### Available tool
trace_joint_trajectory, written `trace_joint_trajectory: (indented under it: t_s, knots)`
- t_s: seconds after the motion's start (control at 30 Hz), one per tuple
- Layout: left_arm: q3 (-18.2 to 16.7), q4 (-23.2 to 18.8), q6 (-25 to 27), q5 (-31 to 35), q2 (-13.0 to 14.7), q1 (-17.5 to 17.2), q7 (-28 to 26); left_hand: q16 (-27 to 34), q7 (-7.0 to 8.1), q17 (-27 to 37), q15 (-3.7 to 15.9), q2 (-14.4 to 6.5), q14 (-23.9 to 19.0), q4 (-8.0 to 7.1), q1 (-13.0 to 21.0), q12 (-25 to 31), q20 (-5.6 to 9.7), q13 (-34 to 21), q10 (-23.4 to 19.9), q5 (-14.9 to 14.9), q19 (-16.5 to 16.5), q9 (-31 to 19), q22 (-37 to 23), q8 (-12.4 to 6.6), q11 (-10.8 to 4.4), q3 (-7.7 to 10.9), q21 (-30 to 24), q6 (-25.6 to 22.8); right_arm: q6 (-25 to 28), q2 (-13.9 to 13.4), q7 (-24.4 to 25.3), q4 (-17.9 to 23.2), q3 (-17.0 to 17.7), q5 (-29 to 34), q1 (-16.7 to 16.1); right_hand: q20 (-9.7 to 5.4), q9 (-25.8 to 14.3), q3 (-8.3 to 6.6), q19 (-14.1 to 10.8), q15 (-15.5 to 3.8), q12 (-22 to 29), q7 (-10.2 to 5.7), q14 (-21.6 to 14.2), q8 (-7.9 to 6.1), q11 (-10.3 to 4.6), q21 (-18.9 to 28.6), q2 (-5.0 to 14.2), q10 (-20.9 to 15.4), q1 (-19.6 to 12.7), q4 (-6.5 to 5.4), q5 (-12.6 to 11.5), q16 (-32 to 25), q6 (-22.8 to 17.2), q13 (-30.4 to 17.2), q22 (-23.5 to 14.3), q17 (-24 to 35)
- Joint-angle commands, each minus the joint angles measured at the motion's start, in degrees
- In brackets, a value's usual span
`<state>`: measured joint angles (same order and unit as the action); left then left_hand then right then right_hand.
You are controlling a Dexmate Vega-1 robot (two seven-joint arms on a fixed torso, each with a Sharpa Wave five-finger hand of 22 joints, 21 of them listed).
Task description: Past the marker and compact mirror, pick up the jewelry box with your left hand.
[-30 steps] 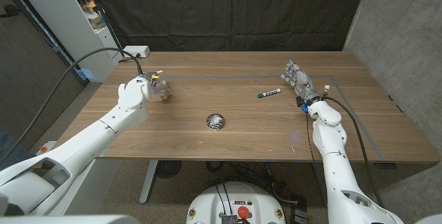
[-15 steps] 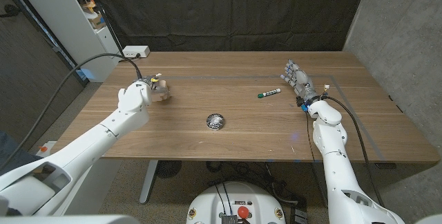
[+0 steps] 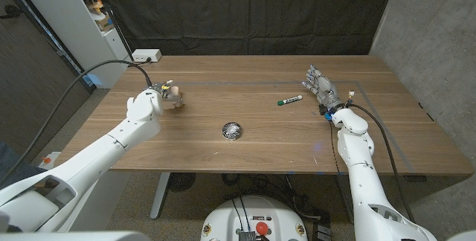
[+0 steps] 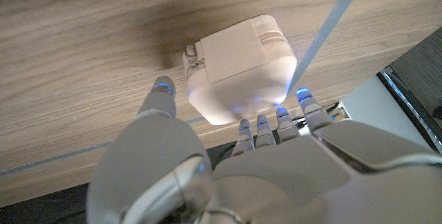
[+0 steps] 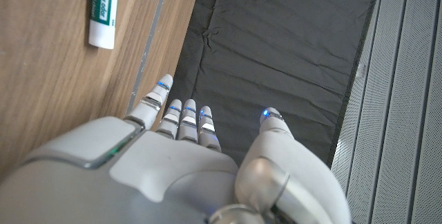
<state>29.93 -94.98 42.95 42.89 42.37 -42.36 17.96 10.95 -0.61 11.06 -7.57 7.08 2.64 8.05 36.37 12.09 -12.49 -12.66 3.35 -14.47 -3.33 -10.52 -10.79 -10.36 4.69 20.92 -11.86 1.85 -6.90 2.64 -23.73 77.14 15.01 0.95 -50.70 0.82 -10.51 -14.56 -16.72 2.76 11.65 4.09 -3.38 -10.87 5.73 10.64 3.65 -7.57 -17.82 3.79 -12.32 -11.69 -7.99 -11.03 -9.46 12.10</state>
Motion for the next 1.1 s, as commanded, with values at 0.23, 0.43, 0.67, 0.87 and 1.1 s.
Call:
trace_joint_trajectory:
  t_s: [0.23, 0.43, 0.67, 0.87, 1.1]
  knots:
    - [1.46, 4.67, -2.35, -3.07, -1.24, 2.63, -1.59, 0.24, 0.1, 0.09, -0.55, 0.32, -0.1, -0.2, 0.39, 0.43, -0.01, -0.35, 0.09, -0.29, 0.18, -0.23, -0.15, -0.47, -0.2, -0.32, -0.03, 0.37, -0.02, -0.26, 0.29, -0.72, -0.42, 0.57, 0.55, 0.12, -0.3, -0.15, -0.14, 0.02, -0.2, -0.26, -0.4, -0.33, 0.11, 0.3, 0.26, -0.28, 0.23, 0.35, -0.14, -0.24, -0.32, -0.16, -0.27, 0.13]
    - [2.85, 7.28, -2.85, -3.49, -2.8, 3.92, -2.15, 0.29, 0.19, 0.09, -0.67, 0.23, -0.18, -0.18, 0.51, 0.47, -0.01, -0.37, 0.11, -0.32, 0.13, -0.23, -0.16, -0.51, -0.16, -0.36, -0.05, 0.4, -0.49, -0.47, 0.17, -1.65, -0.45, 0.52, 1.11, 0.17, -0.3, -0.1, -0.13, 0.02, -0.19, -0.22, -0.42, -0.34, 0.06, 0.3, 0.21, -0.31, 0.27, 0.36, -0.14, -0.24, -0.36, -0.16, -0.27, 0.14]
    - [3.07, 8.48, -3.18, -4.44, -4.17, 3.82, -4.01, 0.37, 0.38, 0.1, -0.34, 0.09, -0.31, -0.1, 0.8, 0.54, -0.01, -0.4, 0.1, -0.38, 0.01, -0.24, -0.18, -0.54, -0.33, -0.32, -0.1, 0.47, -0.37, -0.65, 0.02, -2.0, -0.31, 0.25, 1.44, 0.21, -0.3, -0.05, -0.13, 0.02, -0.2, -0.26, -0.47, -0.33, 0.11, 0.3, 0.16, -0.28, 0.32, 0.39, -0.14, -0.25, -0.33, -0.16, -0.27, 0.14]
    - [2.75, 8.44, -3.03, -5.23, -4.7, 3.1, -5.73, 1.06, 0.48, 0.57, 0.41, -1.85, -1.38, 0.64, 3.9, 0.36, 0.04, -0.72, 1.9, -0.37, -3.3, -0.4, -0.91, -0.16, -0.41, 0.73, -1.7, 3.82, -0.46, -0.63, -0.28, -1.96, -0.19, -0.12, 1.45, 0.27, -0.3, -0.01, -0.18, 0.01, -0.21, -0.26, -0.46, -0.33, 0.05, 0.31, 0.1, -0.27, 0.34, 0.41, -0.14, -0.24, -0.33, -0.16, -0.27, 0.13]
    - [2.02, 7.69, -2.03, -5.74, -5.24, 1.81, -8.44, 2.91, 0.3, 2.24, 1.07, -5.29, -4.11, 1.34, 9.26, 1.12, 0.13, -1.84, 3.21, 0.69, -10.04, -0.76, -2.06, -0.98, -0.62, 2.6, -4.83, 6.17, -0.31, -0.49, -0.55, -1.38, -0.26, -0.29, 1.13, 0.33, -0.3, 0.03, -0.22, 0.0, -0.22, -0.34, -0.49, -0.32, 0.03, 0.33, 0.03, -0.24, 0.35, 0.46, -0.15, -0.24, -0.3, -0.16, -0.27, 0.12]
